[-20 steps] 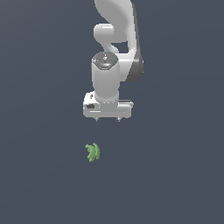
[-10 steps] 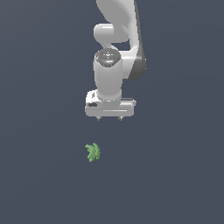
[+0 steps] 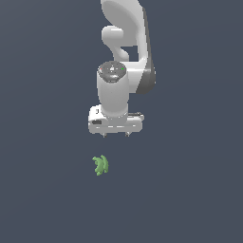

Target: Pick up the object and move it to a goal position.

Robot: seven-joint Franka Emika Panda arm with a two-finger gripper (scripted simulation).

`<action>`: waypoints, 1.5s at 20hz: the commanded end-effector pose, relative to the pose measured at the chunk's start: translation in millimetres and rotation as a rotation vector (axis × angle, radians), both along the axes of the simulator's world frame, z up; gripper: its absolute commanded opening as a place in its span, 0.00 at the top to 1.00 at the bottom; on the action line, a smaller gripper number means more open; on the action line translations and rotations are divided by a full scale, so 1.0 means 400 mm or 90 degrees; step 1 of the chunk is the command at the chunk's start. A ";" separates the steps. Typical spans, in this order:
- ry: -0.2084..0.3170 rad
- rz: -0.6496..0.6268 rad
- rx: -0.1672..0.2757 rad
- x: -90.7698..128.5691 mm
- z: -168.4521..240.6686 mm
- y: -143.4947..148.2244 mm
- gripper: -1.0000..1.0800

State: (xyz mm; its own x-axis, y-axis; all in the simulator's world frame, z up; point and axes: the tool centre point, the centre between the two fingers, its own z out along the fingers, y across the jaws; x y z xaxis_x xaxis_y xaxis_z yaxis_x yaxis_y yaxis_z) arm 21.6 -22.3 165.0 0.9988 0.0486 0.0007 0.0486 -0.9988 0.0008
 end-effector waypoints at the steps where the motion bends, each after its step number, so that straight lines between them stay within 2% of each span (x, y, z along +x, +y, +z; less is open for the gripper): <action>1: 0.000 0.016 -0.001 0.025 -0.014 -0.015 0.04; 9: 0.001 0.088 -0.002 0.123 -0.082 -0.086 0.04; 15: 0.001 0.131 -0.001 0.174 -0.131 -0.135 0.04; 22: 0.001 0.160 0.000 0.204 -0.166 -0.169 0.04; 30: 0.001 0.164 0.000 0.207 -0.177 -0.176 0.04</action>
State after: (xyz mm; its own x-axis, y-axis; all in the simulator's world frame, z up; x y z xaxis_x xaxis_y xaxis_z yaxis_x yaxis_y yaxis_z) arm 104.5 -92.9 95.3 0.9538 0.3004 -0.0006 0.3004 -0.9538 0.0001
